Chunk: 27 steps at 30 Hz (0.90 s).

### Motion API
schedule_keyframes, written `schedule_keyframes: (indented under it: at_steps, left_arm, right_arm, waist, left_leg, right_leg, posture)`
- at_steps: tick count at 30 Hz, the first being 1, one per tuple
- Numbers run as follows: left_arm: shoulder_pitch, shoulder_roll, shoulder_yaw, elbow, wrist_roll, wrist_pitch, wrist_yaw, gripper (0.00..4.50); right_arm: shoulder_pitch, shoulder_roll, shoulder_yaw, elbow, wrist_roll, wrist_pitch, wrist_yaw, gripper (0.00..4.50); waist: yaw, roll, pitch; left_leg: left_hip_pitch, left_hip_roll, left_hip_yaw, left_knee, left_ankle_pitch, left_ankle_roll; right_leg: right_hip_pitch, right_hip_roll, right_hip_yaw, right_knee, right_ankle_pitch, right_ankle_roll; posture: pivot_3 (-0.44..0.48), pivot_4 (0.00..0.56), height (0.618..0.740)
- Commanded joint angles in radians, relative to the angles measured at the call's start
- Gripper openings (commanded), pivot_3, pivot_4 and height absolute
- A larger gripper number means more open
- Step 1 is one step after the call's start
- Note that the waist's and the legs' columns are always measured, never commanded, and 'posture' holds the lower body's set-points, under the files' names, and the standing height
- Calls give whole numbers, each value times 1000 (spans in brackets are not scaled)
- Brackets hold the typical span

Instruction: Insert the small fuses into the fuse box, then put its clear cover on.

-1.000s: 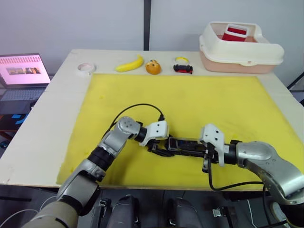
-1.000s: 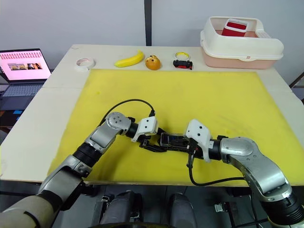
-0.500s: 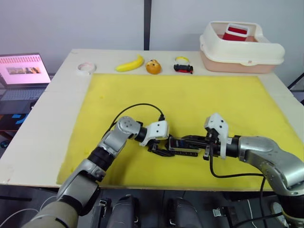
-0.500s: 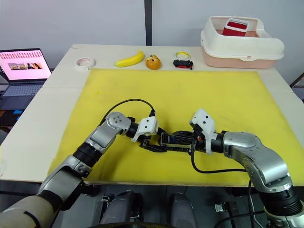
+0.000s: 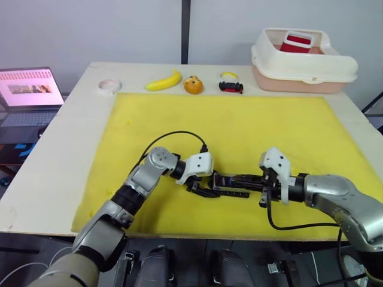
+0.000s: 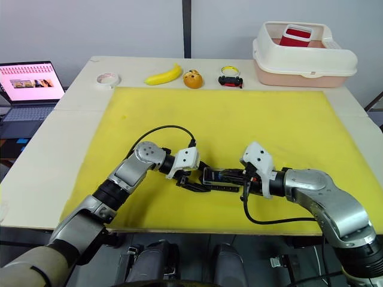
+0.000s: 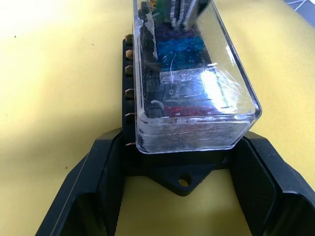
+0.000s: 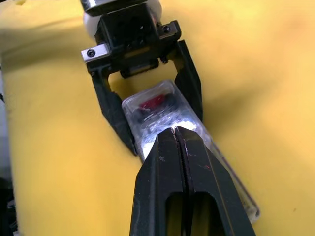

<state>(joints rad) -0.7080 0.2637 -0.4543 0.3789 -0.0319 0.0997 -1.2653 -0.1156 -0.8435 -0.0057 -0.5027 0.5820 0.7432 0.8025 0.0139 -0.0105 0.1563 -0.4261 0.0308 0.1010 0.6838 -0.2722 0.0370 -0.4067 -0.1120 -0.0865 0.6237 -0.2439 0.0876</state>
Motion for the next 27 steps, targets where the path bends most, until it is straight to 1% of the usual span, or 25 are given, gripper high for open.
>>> schedule_keyframes:
  at_steps: [1,5,8,11,13,16,18,23,27]
  left_arm:
    - [-16,6,21,-9,-5,-17,5,2528]
    - [-12,7,19,-14,-4,-15,6,2528]
    - [-8,8,18,-18,-5,-13,4,2528]
    - [-5,9,17,-19,-6,-13,4,2528]
    - [-4,9,16,-18,-5,-15,3,2528]
    - [-4,9,16,-16,-5,-16,3,2528]
    - [-4,9,15,-17,-5,-15,3,2528]
    - [0,7,11,-22,-4,-14,4,2528]
    - [5,9,8,-28,-3,-14,2,2528]
  right_arm:
    - [41,1,19,102,-34,74,-37,15]
    - [23,25,-65,78,33,47,-14,15]
    - [-9,38,-158,39,139,61,4,15]
    - [-20,53,-201,32,190,71,3,15]
    - [1,47,-178,36,167,71,-1,15]
    - [71,-31,-34,64,-1,51,-14,15]
    - [103,-61,12,75,-45,44,-11,15]
    - [105,-57,12,85,-35,92,-55,15]
    - [93,-58,1,93,-32,102,-64,15]
  waist:
    - [0,0,0]
    - [1,0,0]
    - [1,1,1]
    - [0,1,1]
    - [1,1,1]
    - [-1,1,1]
    - [-1,1,0]
    - [-1,0,-1]
    - [-1,-1,-2]
  left_leg:
    - [0,0,0,0,0,0]
    - [0,0,0,0,0,0]
    - [-1,0,0,0,0,0]
    - [-2,0,0,0,0,0]
    - [-2,0,0,0,0,0]
    - [-2,0,0,0,0,0]
    - [-1,0,1,-1,0,0]
    - [0,1,-1,-1,0,0]
    - [0,1,-1,-1,0,0]
  right_leg:
    - [0,0,0,0,0,0]
    - [0,0,0,0,0,0]
    - [-1,-1,0,-1,0,0]
    - [-1,-1,0,0,0,0]
    - [-1,-1,0,-1,0,0]
    - [-2,-1,0,-1,0,0]
    - [-1,-1,0,-1,0,0]
    - [-1,0,-1,-6,0,0]
    - [-1,0,-1,-6,0,0]
  posture:
    - [0,150,740]
    - [0,150,740]
    - [0,150,740]
    - [0,150,740]
    - [0,150,740]
    - [0,150,740]
    - [0,150,740]
    - [0,150,740]
    - [0,150,740]
